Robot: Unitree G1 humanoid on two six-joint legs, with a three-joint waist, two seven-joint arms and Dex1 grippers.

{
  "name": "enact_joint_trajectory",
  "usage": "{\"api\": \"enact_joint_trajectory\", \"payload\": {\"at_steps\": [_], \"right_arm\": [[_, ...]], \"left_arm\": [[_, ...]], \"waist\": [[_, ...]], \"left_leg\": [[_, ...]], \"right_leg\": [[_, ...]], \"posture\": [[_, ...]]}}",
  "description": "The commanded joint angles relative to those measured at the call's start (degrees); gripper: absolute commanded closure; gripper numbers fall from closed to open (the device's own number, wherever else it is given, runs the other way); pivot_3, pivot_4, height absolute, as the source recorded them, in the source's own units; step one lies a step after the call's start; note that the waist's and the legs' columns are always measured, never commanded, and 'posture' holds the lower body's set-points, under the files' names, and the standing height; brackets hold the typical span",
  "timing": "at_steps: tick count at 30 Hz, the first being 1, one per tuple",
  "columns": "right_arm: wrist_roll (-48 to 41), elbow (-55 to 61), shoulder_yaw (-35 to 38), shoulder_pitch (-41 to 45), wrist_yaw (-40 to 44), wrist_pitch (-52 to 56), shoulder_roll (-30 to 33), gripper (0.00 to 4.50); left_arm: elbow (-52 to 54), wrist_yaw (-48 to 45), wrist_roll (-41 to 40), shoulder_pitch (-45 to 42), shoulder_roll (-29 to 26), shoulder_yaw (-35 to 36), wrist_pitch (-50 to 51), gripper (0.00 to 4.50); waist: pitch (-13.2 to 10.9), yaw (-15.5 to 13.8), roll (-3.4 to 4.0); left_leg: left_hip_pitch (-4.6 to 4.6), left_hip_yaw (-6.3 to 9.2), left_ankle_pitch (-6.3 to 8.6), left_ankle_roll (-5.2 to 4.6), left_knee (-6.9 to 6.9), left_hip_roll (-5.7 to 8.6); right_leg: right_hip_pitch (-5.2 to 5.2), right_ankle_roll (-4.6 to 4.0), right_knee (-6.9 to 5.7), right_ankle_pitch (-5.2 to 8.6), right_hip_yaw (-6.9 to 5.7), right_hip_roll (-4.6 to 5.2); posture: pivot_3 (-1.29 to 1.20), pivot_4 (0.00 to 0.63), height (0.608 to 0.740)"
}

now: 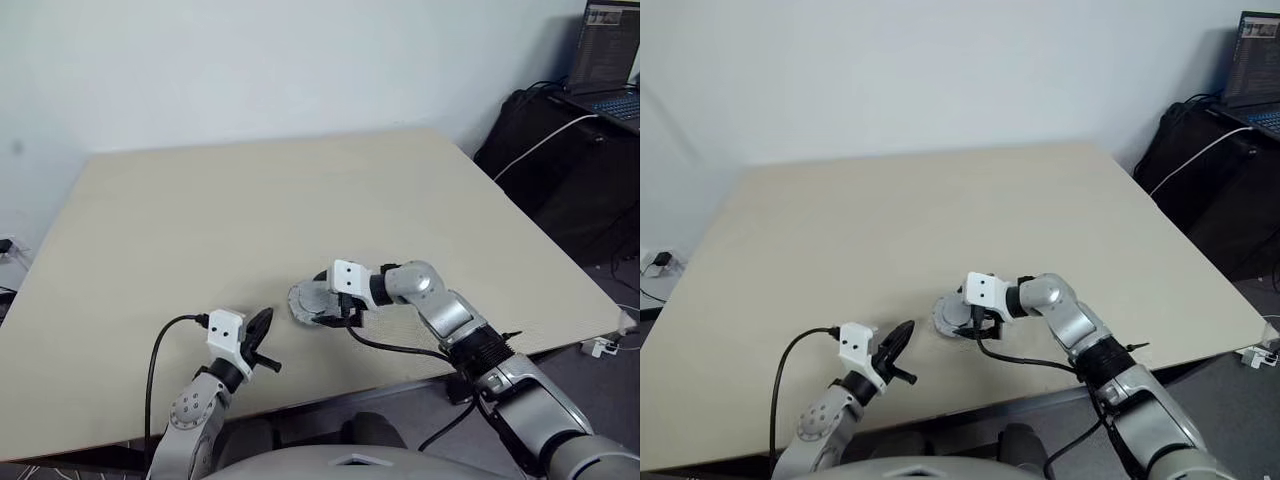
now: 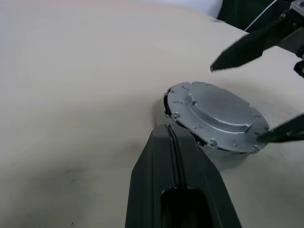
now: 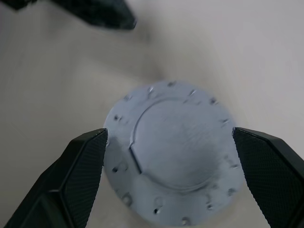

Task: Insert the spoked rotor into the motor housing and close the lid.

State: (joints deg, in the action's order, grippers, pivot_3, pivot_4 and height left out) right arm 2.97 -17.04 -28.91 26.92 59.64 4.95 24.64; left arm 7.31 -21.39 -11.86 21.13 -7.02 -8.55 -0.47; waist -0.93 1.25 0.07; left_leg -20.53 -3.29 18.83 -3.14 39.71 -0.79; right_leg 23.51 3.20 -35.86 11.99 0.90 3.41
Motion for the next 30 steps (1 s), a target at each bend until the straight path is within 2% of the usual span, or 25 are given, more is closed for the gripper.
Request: {"api": "enact_joint_trajectory", "payload": {"at_steps": [1,5,9,14,22,30], "right_arm": [[0.60,-2.48,0.59,2.90,1.05,-0.88,-0.98,0.02],[0.37,-5.72,1.94,3.93,-0.11,0.24,-2.80,0.02],[-3.62,-5.98,6.27,3.73,-2.61,7.33,-6.20,0.02],[-6.40,-1.95,8.09,1.57,-1.86,13.67,-6.73,0.02],[-7.28,7.40,8.37,-4.58,-2.09,16.41,-4.23,0.02],[-10.48,9.02,13.90,-6.56,-9.45,18.08,-7.47,0.02]], "left_arm": [[3.48,0.28,0.20,-0.09,0.32,-0.24,-1.19,4.50],[3.87,0.44,0.32,0.11,0.48,-0.38,-1.01,4.50],[4.25,0.57,0.30,0.23,0.60,-0.39,-0.72,4.50],[4.65,0.60,0.29,0.19,0.48,-0.38,-0.33,4.50],[4.85,0.45,0.18,-0.04,0.31,-0.56,0.19,4.50],[4.54,0.06,0.04,-0.68,0.21,-0.77,0.61,4.50]], "waist": [[0.00,0.03,0.01],[0.03,0.15,0.04],[0.03,0.13,0.06],[0.04,-0.04,0.07],[0.03,0.01,0.10],[0.03,0.15,0.09]], "left_leg": [[0.00,0.00,0.00,0.00,0.00,0.00],[0.03,0.00,-0.02,0.04,0.01,-0.01],[0.04,0.02,-0.06,0.07,0.01,-0.02],[0.00,0.07,-0.06,0.06,0.01,-0.02],[-0.03,0.07,-0.04,0.03,0.01,0.05],[-0.02,0.06,-0.05,0.04,0.01,0.04]], "right_leg": [[0.00,0.00,0.00,0.00,0.00,0.00],[-0.01,0.01,-0.03,-0.01,0.00,0.00],[-0.02,0.01,-0.07,-0.03,0.00,0.00],[0.00,0.00,-0.05,-0.04,0.00,0.06],[0.02,0.00,-0.03,-0.03,-0.02,0.06],[0.03,0.01,-0.05,-0.04,-0.02,0.03]], "posture": [[0.00,0.000,0.740],[0.00,0.000,0.740],[0.00,0.000,0.740],[0.00,0.000,0.740],[0.00,0.000,0.740],[0.00,0.000,0.740]]}}
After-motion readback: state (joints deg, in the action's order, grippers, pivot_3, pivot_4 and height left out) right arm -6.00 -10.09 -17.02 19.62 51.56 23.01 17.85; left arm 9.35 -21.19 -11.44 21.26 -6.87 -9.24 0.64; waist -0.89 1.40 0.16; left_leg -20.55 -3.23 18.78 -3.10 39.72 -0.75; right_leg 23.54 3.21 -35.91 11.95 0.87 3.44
